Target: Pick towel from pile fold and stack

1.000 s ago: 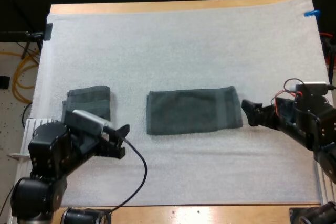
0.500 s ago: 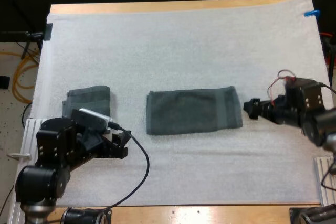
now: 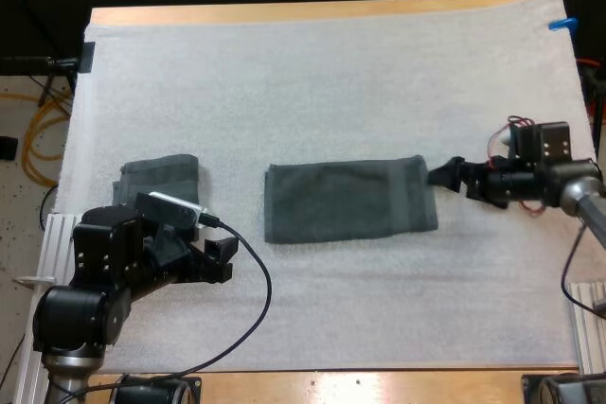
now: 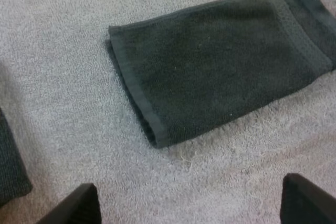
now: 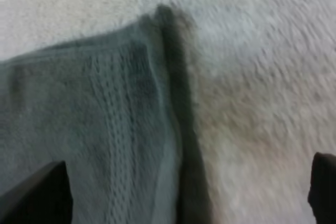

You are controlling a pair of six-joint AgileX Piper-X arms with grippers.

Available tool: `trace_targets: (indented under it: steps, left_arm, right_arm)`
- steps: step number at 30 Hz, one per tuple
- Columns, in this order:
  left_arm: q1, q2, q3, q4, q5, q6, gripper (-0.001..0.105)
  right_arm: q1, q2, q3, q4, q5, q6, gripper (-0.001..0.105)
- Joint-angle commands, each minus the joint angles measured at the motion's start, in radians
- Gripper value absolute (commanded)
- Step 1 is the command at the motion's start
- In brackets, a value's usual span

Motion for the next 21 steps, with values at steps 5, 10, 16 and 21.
trace_targets:
  steps: [5,10,16,21]
  left_arm:
    - [0.000,0.001,-0.005,0.000,0.006,-0.004,0.068]
    - [0.000,0.001,-0.005,0.001,0.006,-0.006,0.068]
    - [0.000,0.001,-0.005,0.035,0.008,-0.006,0.068]
    - [0.000,0.001,-0.005,0.058,0.029,-0.006,0.068]
  right_arm:
    - [0.004,0.081,-0.078,-0.020,-0.094,0.048,0.088]
    - [0.054,0.131,-0.097,-0.020,-0.120,0.056,0.088]
    - [0.143,0.178,-0.096,-0.020,-0.133,0.090,0.088]
    - [0.196,0.213,-0.096,-0.020,-0.147,0.121,0.088]
